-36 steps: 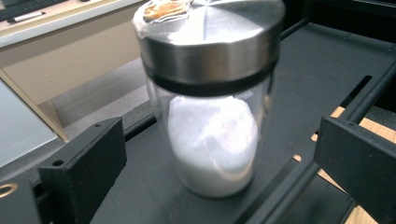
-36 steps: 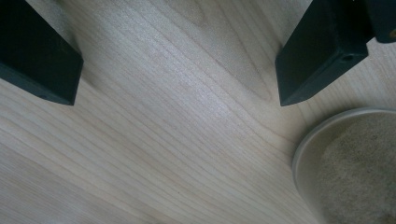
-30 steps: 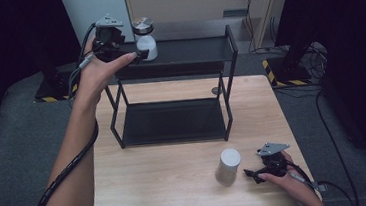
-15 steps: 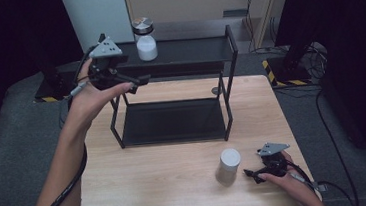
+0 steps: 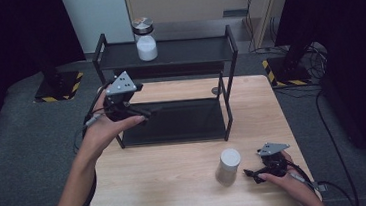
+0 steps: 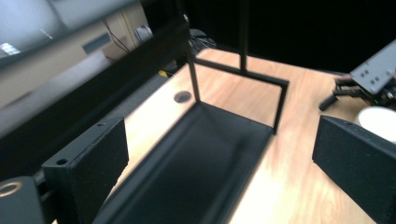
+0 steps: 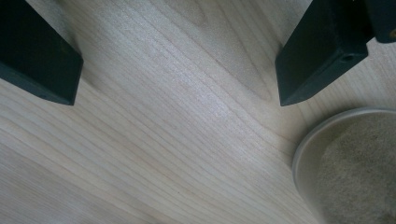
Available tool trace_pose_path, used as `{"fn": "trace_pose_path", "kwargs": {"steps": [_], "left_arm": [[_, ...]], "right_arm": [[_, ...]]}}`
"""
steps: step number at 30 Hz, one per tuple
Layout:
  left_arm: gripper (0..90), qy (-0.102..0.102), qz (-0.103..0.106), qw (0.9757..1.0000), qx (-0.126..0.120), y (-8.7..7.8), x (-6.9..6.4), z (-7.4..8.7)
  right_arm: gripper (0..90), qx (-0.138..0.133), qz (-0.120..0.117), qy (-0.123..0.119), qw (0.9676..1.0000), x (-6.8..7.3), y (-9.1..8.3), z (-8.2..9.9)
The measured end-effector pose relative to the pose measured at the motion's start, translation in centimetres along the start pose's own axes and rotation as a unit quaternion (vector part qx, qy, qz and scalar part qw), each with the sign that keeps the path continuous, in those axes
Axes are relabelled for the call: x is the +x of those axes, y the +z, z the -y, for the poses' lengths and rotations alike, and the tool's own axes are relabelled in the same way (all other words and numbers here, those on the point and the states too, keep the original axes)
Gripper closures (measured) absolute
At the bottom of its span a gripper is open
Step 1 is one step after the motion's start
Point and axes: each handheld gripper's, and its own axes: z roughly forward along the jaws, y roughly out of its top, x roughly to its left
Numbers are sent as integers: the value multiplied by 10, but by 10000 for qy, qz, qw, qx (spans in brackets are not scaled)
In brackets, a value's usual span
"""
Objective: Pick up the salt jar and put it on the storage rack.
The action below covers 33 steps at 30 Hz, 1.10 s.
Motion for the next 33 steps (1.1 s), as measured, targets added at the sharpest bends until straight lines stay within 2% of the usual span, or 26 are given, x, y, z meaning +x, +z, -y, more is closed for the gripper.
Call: {"fn": "trace_pose_path", "kwargs": {"steps": [10,13,18,23,24,26,33], "left_arm": [[32,22,276,9995,153,23,-15,41],[33,4,413,9989,210,30,-14,50],[37,93,656,9972,359,42,-15,66],[41,141,902,9941,591,58,-18,87],[41,141,902,9941,591,58,-18,87],[41,82,1003,9926,682,65,-21,99],[41,-69,1136,9882,1027,78,-27,129]], "right_arm": [[15,0,0,0,10000,0,0,0],[15,0,0,1,10000,0,0,0],[15,0,0,0,10000,0,0,0],[15,-1,0,0,10000,0,0,0],[15,-1,0,0,10000,0,0,0],[15,0,0,0,10000,0,0,0],[15,0,0,0,10000,0,0,0]]}}
